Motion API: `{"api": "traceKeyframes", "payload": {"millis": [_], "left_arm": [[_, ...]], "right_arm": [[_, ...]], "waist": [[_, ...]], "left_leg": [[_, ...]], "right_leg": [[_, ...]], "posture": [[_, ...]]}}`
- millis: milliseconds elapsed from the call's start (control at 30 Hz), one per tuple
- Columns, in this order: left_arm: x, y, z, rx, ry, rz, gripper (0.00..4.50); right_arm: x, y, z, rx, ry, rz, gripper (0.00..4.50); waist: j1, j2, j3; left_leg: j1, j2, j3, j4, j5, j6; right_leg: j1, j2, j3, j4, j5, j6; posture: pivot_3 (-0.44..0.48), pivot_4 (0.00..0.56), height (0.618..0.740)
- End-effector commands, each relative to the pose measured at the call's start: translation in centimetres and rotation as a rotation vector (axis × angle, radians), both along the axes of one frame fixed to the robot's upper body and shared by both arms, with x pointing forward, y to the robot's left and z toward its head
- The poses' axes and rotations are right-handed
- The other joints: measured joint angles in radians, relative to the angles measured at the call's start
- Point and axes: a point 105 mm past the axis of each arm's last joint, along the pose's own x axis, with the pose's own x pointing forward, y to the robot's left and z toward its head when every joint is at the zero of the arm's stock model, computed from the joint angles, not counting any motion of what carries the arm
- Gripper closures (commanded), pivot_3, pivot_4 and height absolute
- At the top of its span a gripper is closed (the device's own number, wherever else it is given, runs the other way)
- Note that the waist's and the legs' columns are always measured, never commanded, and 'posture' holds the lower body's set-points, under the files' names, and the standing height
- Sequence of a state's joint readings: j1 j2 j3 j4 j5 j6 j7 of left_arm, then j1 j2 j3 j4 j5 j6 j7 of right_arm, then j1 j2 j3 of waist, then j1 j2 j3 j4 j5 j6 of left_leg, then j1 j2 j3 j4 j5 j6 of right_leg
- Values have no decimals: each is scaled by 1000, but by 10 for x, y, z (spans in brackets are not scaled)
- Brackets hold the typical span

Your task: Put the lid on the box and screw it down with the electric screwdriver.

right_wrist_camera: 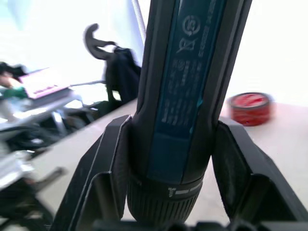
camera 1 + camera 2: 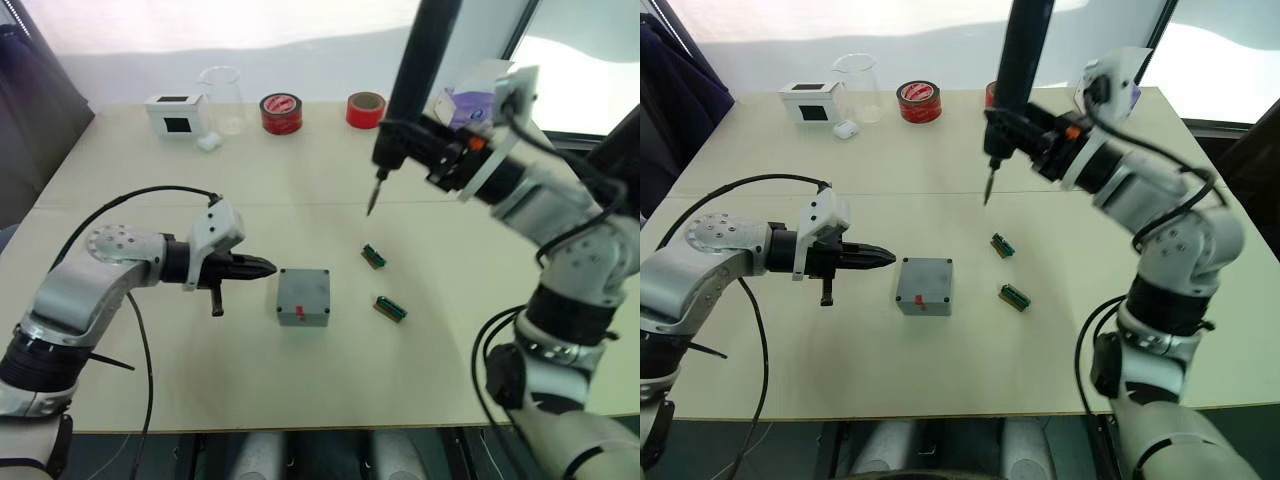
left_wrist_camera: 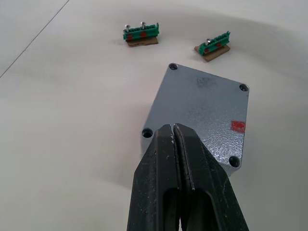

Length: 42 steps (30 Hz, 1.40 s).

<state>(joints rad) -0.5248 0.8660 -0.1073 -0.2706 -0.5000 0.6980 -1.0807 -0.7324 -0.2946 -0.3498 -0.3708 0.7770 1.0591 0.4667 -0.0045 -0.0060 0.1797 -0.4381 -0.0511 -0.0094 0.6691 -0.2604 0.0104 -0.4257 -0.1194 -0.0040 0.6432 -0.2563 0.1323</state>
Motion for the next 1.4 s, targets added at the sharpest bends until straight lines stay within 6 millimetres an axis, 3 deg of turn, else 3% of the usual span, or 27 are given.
{"api": "traceKeyframes", "payload": {"millis": [33, 167, 400, 533, 1167, 1400], "left_arm": [[1, -10, 5, 8, -37, -27, 4500], [3, -23, -9, 33, -36, -40, 4500], [6, -29, -21, 58, -33, -42, 4500], [5, -29, -40, 107, -14, -40, 4500], [2, -26, -44, 97, 2, -28, 4500], [-1, -27, -47, 96, 11, -24, 4500]], "right_arm": [[-22, 18, 9, 17, -141, 15, 2631], [-27, 32, -17, 17, -139, 11, 2631], [-27, 40, -28, -10, -168, -5, 2631], [-24, 46, -40, -39, -167, -15, 2631], [-17, 50, -73, -148, -178, -39, 2631], [-18, 55, -96, -202, -144, -31, 2631]], "waist": [[-1, 0, 0], [-11, 0, 0], [-13, 0, 0], [-10, 0, 0], [-9, 0, -1], [-9, 0, -1]], "left_leg": [[0, -1, 0, 0, 0, 0], [0, -2, 0, 0, 1, 0], [1, -1, 0, 0, 1, 0], [1, -1, 0, 0, 1, 0], [6, -1, 0, 0, 1, 0], [16, -1, 0, -2, -1, 4]], "right_leg": [[-1, 0, 1, 1, 0, 0], [-2, 0, 1, 3, 0, 0], [-2, 1, 1, 4, 0, 0], [-2, 1, 1, 4, 0, 0], [2, 1, 1, 4, 0, 0], [12, 1, 1, 3, -1, 0]], "posture": [[0, 150, 740], [0, 150, 740], [0, 150, 740], [0, 150, 740], [0, 150, 740], [0, 150, 740]]}}
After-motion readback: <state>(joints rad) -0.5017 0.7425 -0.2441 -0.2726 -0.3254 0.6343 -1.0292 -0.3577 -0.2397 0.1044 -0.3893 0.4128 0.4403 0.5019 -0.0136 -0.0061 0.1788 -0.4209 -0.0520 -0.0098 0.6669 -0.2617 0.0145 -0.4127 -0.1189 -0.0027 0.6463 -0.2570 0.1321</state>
